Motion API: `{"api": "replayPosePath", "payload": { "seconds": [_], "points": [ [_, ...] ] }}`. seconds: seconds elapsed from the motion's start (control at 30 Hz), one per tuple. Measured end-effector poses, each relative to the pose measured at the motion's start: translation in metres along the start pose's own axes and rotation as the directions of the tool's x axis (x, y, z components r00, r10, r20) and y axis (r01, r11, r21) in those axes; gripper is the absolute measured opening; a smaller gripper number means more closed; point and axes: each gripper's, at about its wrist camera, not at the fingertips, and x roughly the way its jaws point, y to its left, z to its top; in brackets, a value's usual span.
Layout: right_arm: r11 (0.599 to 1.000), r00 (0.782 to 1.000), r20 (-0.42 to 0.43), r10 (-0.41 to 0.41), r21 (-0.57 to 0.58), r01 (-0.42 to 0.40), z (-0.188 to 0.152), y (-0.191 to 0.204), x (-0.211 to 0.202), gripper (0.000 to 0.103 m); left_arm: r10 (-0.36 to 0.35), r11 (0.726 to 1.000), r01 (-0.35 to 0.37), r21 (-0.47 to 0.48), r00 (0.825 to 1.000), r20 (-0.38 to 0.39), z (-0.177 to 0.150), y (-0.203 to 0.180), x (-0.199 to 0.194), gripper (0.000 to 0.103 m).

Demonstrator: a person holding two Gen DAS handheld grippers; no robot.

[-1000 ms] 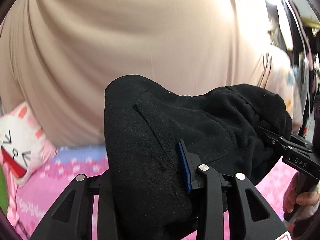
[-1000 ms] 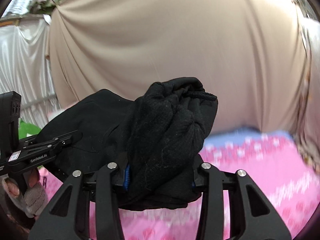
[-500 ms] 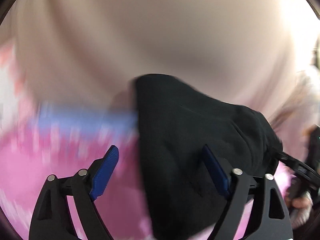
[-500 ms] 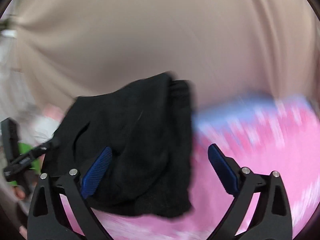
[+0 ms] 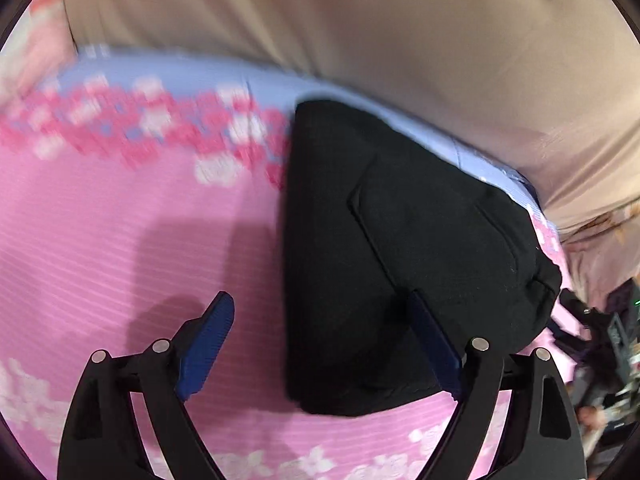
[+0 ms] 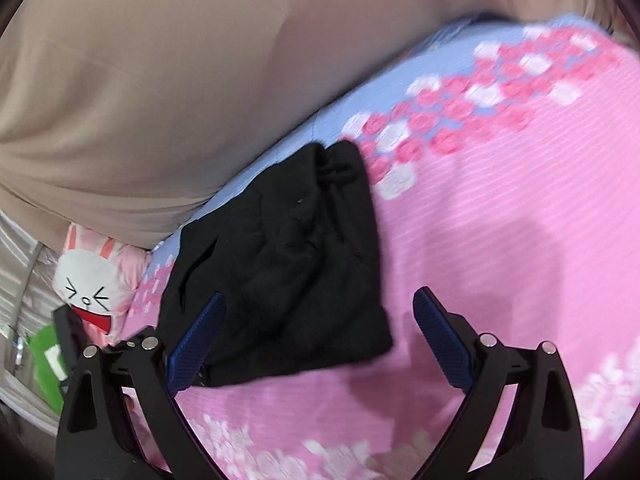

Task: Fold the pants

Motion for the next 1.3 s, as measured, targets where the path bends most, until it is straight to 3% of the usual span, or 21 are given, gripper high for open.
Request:
{"api": "replayPosePath", "payload": {
  "seconds": [0.03,0.07,0.1,0.17,0.2,0.33,0.4,0.43,0.5,0.53,0.57,0.63,0.7,0.77,0.83,0.87,0.97,1.1,1.2,1.27,1.3],
  "points": [
    [1.0,1.0,-0.021,0.014,0.014,-0.014,0.0,0.0,0.01,0.091,-0.025,0.999,0.025,-0.023,1.0,-0.018,0.002,0.005,0.007,0.086],
    [1.0,1.0,-0.026,-0.005,0.003,0.005,0.0,0.001,0.016,0.071,-0.059,0.997,0.058,-0.047,0.998,-0.02,0.004,0.008,0.011,0.082],
    [0.998,0.999,-0.024,-0.046,-0.031,0.045,-0.001,0.007,0.02,0.06,-0.082,0.996,0.082,-0.046,0.997,-0.007,0.006,0.008,0.01,0.054],
    [0.992,0.998,0.013,-0.069,-0.108,0.07,0.0,0.026,0.017,0.04,-0.103,0.994,0.103,-0.027,0.995,0.0,0.015,0.002,0.005,0.029],
    [0.987,0.996,0.044,-0.074,-0.142,0.08,0.001,0.037,0.01,0.039,-0.097,0.995,0.097,-0.008,0.995,0.014,0.019,-0.002,-0.001,0.018],
    [0.964,0.98,0.197,-0.041,-0.249,0.09,0.013,0.084,-0.028,0.038,-0.123,0.991,0.116,0.063,0.985,0.124,0.036,-0.021,-0.042,0.018],
    [0.96,0.98,0.188,-0.058,-0.26,0.107,0.016,0.08,-0.022,0.051,-0.121,0.991,0.111,0.074,0.982,0.145,0.04,-0.022,-0.046,0.023],
    [0.957,0.98,0.159,-0.118,-0.247,0.155,0.015,0.064,-0.006,0.062,-0.067,0.995,0.055,0.085,0.988,0.137,0.039,-0.02,-0.037,0.028],
    [0.942,0.964,0.127,-0.233,-0.218,0.256,0.006,0.038,0.008,0.066,0.043,0.994,-0.054,0.095,0.993,0.109,0.032,-0.011,-0.015,0.03],
    [0.954,0.97,0.107,-0.218,-0.184,0.235,-0.001,0.023,0.008,0.069,0.085,0.992,-0.093,0.087,0.992,0.096,0.028,-0.005,-0.007,0.027],
    [0.973,0.981,0.104,-0.166,-0.148,0.18,-0.004,0.016,0.0,0.068,0.074,0.994,-0.08,0.07,0.994,0.084,0.021,0.005,-0.005,0.028],
    [0.976,0.978,0.142,-0.155,-0.13,0.174,-0.006,0.021,-0.02,0.069,0.026,0.999,-0.029,0.037,0.996,0.089,0.013,0.017,-0.014,0.028],
    [0.97,0.975,0.172,-0.141,-0.172,0.17,-0.003,0.036,-0.031,0.069,0.014,0.999,-0.018,0.034,0.993,0.117,0.011,0.017,-0.027,0.027],
    [0.969,0.983,0.142,-0.12,-0.198,0.147,0.004,0.048,-0.022,0.069,0.006,0.999,-0.01,0.036,0.992,0.125,0.008,0.01,-0.032,0.033],
    [0.953,0.981,0.094,-0.167,-0.238,0.185,0.007,0.054,0.005,0.065,0.018,0.998,-0.026,0.057,0.992,0.127,0.004,0.0,-0.032,0.034],
    [0.934,0.973,0.076,-0.217,-0.274,0.229,0.006,0.057,0.02,0.046,0.042,0.996,-0.052,0.073,0.99,0.135,0.002,-0.008,-0.033,0.034],
    [0.901,0.967,0.13,-0.219,-0.353,0.252,0.002,0.082,0.007,0.017,0.067,0.989,-0.085,0.123,0.987,0.144,-0.003,-0.024,-0.029,0.038],
    [0.876,0.96,0.231,-0.156,-0.417,0.243,0.003,0.111,-0.024,0.015,0.074,0.982,-0.102,0.161,0.983,0.169,-0.009,-0.035,-0.029,0.046],
    [0.853,0.942,0.149,-0.302,-0.399,0.337,0.004,0.073,0.018,0.019,0.101,0.975,-0.134,0.175,0.978,0.184,-0.012,-0.037,-0.025,0.052],
    [0.89,0.949,0.148,-0.278,-0.332,0.312,0.0,0.051,0.018,0.039,0.121,0.973,-0.154,0.171,0.975,0.187,-0.014,-0.036,-0.022,0.059],
    [0.902,0.952,0.15,-0.268,-0.308,0.302,0.001,0.051,0.012,0.042,0.134,0.97,-0.168,0.173,0.972,0.194,-0.015,-0.036,-0.021,0.059]
  ]
}}
